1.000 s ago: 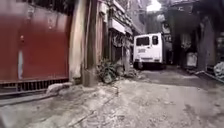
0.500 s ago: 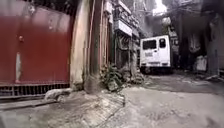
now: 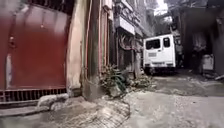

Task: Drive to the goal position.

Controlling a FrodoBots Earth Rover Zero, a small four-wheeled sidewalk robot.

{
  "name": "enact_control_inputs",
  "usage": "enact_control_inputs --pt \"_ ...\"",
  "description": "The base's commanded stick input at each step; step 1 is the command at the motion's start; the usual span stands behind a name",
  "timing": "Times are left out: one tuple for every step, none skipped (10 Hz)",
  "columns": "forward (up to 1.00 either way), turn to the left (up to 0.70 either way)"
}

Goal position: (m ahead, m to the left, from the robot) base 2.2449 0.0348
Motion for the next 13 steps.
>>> enact_control_inputs --pt "0.37 -0.32" --pt "0.17 -0.39" --pt "0.0 0.0" --pt "0.0 0.0" --pt "0.0 -0.42" --pt "0.0 -0.45" --pt "0.0 -0.45" --pt "0.0 -0.45" --pt "0.0 -0.45" --pt "0.0 -0.45" --pt "0.02 -0.44" --pt "0.17 -0.39" --pt "0.32 -0.34"
